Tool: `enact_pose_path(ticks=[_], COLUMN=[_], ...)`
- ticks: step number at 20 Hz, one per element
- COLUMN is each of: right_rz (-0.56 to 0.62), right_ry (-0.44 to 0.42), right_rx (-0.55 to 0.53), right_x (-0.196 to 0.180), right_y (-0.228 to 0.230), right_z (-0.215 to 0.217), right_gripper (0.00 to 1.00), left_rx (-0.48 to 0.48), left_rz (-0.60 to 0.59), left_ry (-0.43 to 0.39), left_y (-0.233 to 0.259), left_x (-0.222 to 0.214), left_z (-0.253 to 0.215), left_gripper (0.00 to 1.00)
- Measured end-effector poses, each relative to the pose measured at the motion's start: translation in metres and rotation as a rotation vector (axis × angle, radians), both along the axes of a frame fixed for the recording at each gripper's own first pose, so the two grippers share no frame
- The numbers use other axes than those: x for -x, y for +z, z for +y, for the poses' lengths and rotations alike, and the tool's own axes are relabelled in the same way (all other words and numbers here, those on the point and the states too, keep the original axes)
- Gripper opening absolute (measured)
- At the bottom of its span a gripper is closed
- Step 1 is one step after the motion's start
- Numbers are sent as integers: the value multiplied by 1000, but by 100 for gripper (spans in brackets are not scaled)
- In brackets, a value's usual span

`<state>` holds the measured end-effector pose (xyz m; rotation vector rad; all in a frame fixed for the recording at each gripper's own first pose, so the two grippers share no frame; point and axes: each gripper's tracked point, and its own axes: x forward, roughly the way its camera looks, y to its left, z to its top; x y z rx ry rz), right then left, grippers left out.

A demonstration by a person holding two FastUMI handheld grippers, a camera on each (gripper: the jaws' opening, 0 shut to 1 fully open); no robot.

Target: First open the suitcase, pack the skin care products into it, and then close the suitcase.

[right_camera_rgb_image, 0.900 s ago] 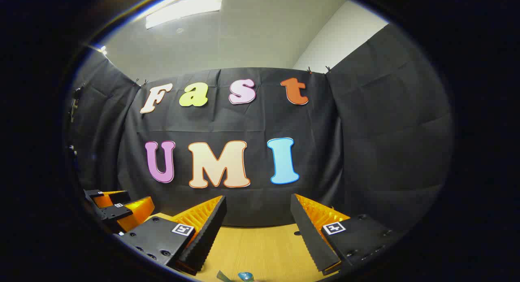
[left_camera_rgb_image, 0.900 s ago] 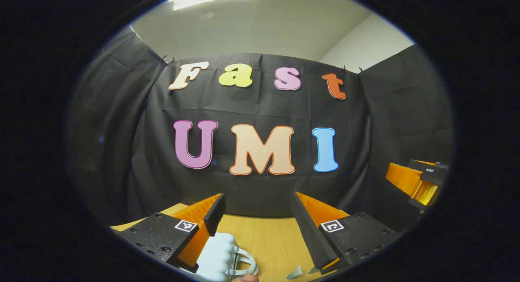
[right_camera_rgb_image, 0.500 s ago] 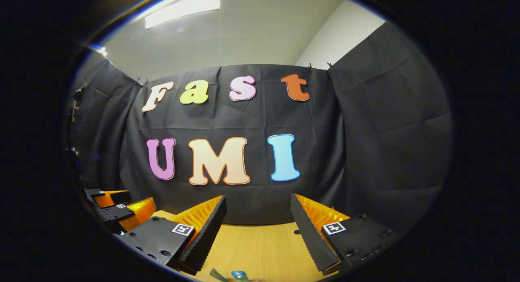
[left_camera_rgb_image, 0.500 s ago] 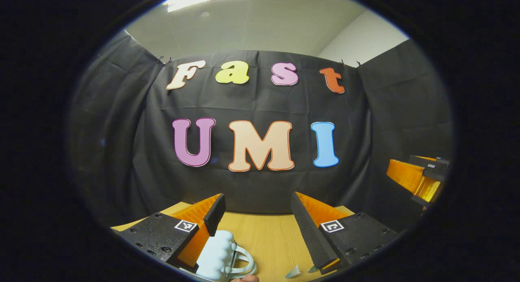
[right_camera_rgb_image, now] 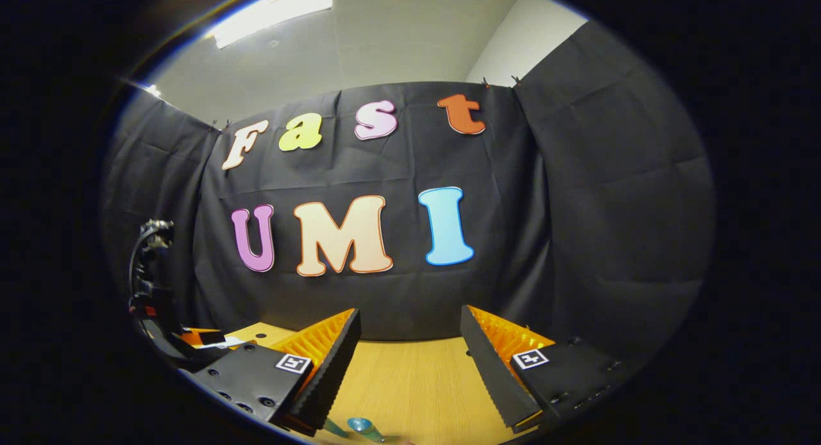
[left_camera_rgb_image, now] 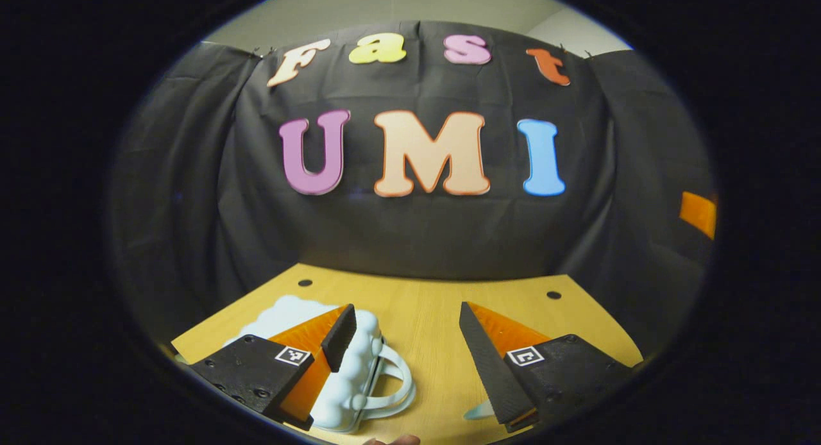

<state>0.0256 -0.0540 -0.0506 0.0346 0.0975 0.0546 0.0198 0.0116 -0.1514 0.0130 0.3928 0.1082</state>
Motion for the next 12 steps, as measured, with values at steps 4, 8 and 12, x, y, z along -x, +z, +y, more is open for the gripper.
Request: enact_pose_path(ticks=[4, 8, 12], right_rz=[29, 83, 104], right_ry=[-54, -96, -135], right_rx=[15, 41, 63], right_x=[-2, 2, 3], right_y=[-15, -34, -39], right_z=[-1, -6, -18], right_gripper=[98, 98, 98], left_rx=[39, 51, 52], left_rz=[180, 283, 390], left_ry=[-22, -74, -79], left_y=[-63, -98, -131], left_x=[8, 2, 2], left_z=[3, -8, -13], left_gripper=[95, 96, 96])
